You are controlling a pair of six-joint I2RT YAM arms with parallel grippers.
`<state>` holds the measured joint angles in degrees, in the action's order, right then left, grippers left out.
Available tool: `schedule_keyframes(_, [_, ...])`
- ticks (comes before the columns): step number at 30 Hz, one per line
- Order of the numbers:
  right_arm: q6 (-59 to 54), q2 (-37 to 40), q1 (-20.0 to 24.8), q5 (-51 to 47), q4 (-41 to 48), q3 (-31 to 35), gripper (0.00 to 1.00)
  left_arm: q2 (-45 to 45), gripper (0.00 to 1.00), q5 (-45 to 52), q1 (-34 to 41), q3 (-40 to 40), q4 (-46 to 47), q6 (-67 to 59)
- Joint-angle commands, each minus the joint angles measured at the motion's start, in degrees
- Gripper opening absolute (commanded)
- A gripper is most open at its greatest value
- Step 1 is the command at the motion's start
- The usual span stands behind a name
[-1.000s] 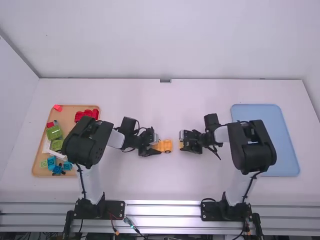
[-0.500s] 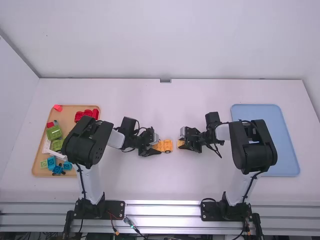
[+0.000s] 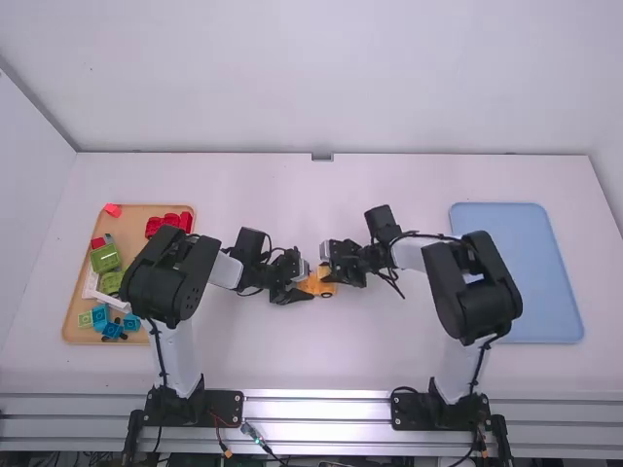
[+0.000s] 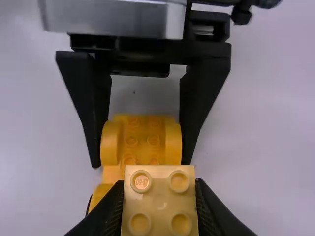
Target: Assemble lego blocks to make yellow taxi
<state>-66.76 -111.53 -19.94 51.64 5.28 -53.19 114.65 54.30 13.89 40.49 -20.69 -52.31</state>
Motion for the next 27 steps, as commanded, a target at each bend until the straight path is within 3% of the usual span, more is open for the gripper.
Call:
schedule_keyframes(1, [4.0, 0.2, -1.0, -3.1, -0.5, 1.2, 0.16, 0.5, 0.58, -3.1, 0.1, -0.6, 0.8, 0.0])
schedule_keyframes(27, [5.9, 0.2, -1.9, -8.9, 3.1, 2.3, 0.17, 0.5, 0.56, -3.0, 0.2, -0.6, 0.5, 0.0])
